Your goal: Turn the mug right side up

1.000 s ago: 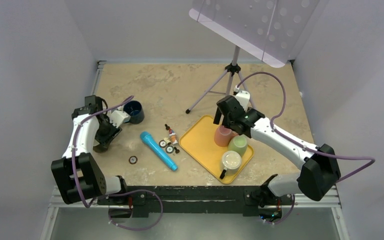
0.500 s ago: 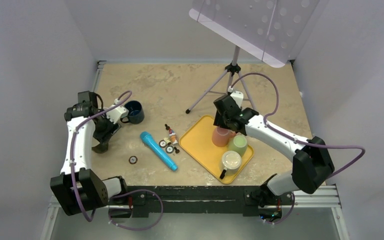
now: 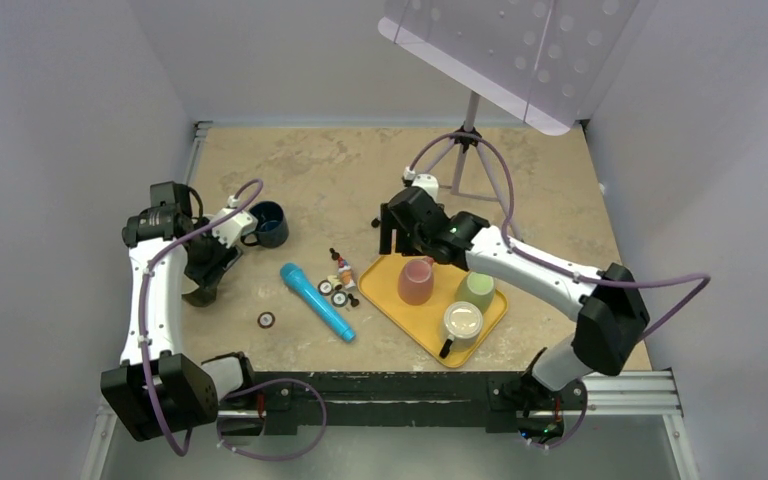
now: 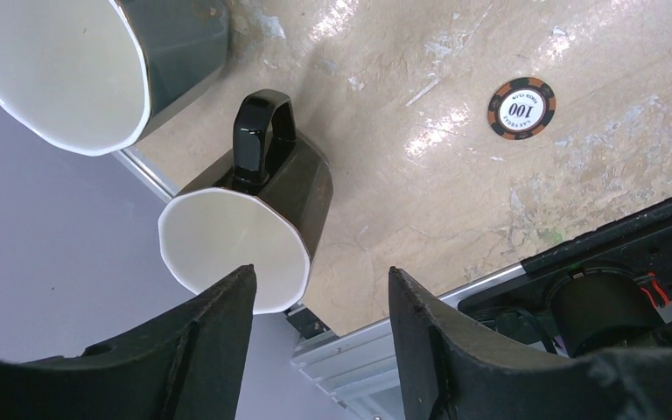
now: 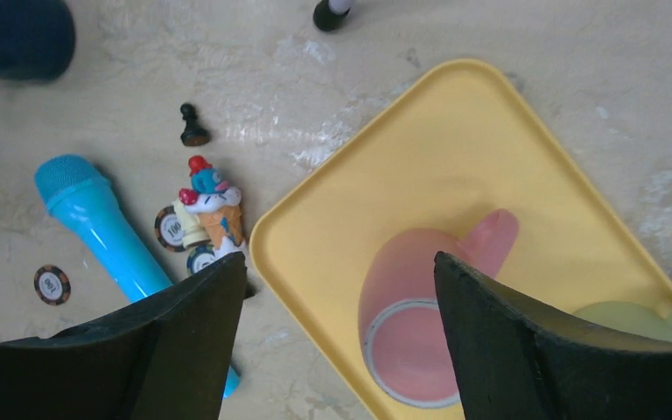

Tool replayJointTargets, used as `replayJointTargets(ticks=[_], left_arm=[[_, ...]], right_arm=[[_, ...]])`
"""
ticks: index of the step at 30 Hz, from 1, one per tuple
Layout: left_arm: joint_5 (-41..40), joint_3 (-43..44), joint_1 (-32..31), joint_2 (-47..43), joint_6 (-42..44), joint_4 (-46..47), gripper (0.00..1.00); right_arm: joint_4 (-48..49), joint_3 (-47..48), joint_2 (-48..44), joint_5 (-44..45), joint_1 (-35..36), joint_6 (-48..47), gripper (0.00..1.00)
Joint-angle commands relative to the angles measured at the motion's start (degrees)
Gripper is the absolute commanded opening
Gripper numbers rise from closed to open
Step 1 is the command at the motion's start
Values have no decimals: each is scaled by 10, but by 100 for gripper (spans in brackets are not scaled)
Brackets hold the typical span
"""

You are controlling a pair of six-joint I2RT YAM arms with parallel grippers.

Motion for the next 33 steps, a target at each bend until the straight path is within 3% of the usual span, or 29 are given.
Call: replayJointTargets(ticks=[1, 5, 8, 15, 20, 28, 31, 33], left_arm=[[27, 22, 4, -12, 6, -10, 61], [31, 21, 3, -12, 3, -11, 61], [40, 23, 3, -14, 4, -18, 61], [45, 10, 0, -30, 12, -23, 61], [48, -7, 0, -44, 30, -25, 61], [33, -3, -1, -54, 24, -39, 61], [37, -3, -1, -68, 25, -51, 62], [52, -2, -1, -81, 27, -61, 62]], right_arm=[[-38, 27, -62, 90, -20, 8, 85], [-32, 9, -33, 35, -65, 7, 92], [-46, 8, 19, -11, -91, 0, 88], [-51, 4, 79, -24, -97, -5, 80], [-53, 22, 130, -43, -97, -17, 68], [-44, 7, 122, -74, -94, -34, 55], [-49, 13, 130, -81, -90, -43, 43], [-49, 16, 132, -86, -89, -50, 29]])
